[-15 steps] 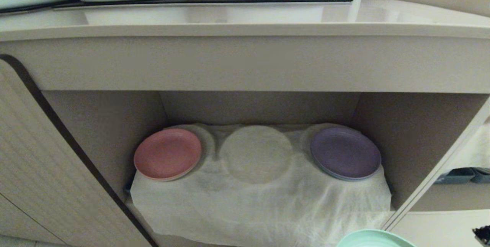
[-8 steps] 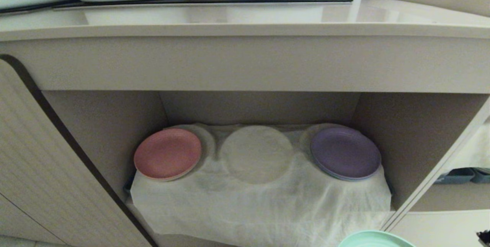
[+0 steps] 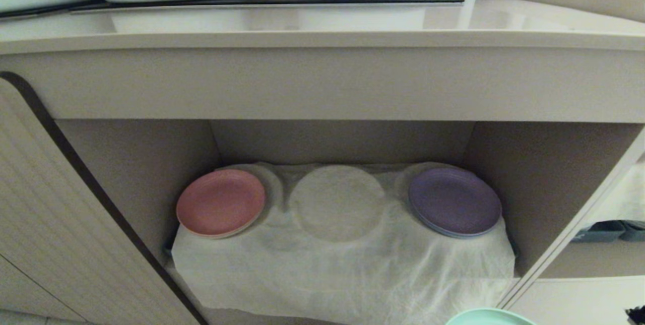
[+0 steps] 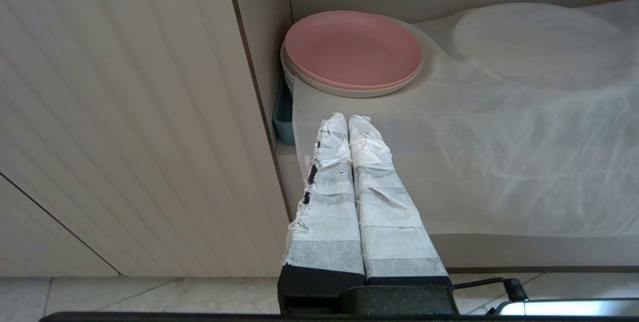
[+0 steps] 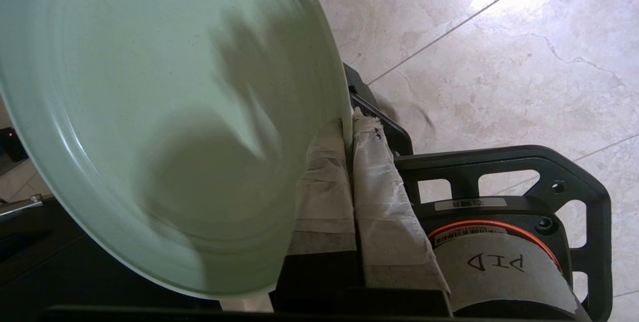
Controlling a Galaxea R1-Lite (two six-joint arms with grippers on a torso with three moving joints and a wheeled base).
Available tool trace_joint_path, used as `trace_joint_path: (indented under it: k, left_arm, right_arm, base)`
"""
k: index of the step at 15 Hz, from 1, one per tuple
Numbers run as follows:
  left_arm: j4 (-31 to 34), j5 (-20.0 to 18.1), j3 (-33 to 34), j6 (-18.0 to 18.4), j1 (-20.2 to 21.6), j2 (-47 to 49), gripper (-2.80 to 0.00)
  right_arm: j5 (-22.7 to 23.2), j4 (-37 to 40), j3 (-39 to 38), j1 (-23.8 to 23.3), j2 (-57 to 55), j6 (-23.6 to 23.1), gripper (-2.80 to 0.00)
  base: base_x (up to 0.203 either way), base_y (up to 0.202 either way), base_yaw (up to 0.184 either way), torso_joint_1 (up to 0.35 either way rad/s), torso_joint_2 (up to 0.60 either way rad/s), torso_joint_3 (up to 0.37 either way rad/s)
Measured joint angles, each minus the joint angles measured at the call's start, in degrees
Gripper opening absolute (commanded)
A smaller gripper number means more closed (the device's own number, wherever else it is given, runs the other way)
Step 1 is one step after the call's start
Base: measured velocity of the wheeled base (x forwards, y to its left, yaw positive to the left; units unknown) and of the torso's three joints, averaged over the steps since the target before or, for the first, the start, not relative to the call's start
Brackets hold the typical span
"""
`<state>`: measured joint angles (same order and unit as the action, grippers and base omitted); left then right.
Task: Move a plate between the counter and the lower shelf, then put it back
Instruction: Put the plate
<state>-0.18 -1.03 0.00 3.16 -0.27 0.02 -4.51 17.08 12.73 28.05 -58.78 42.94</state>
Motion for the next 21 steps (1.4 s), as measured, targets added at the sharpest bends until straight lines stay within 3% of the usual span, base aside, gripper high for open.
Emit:
trace_joint_path:
  k: [21]
  left_arm:
    - [0.00,0.02,0.00,-0.02,0.00,0.00,-2.80]
  right_arm:
    - [-0.03,-0.18,0.04,1.38,-0.19,-0.01,-2.80]
  base:
    - [0.000,0.000,0.000,0.000,0.00,0.000]
